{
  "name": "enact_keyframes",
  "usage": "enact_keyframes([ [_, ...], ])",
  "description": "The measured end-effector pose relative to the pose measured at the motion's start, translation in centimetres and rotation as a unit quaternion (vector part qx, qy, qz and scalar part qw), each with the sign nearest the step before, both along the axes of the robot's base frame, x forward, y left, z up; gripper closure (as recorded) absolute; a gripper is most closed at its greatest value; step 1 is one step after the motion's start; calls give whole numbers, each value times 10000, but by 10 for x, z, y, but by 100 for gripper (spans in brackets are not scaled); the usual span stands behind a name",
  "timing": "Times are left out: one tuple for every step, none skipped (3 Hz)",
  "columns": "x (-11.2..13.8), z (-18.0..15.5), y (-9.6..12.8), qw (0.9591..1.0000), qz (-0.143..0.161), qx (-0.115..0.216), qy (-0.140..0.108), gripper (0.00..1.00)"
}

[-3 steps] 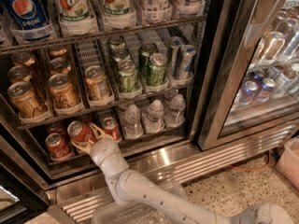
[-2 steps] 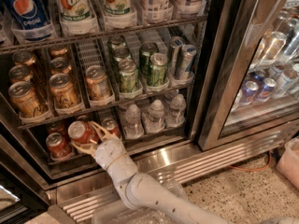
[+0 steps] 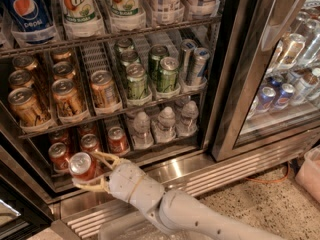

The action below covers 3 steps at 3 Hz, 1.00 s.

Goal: Pick coke can from bottom shelf of fridge

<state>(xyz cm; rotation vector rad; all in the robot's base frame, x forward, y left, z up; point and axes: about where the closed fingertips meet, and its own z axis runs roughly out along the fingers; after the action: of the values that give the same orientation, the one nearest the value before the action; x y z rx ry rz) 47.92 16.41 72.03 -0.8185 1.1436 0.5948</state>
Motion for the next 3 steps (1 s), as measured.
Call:
enact_keyframes([
  [-28,-12,-29,9925,576,-107,1069,100],
  [-55,0,-67,9838,793,-349,1567,100],
  [-72,19,-107,9837,616,-575,1587,100],
])
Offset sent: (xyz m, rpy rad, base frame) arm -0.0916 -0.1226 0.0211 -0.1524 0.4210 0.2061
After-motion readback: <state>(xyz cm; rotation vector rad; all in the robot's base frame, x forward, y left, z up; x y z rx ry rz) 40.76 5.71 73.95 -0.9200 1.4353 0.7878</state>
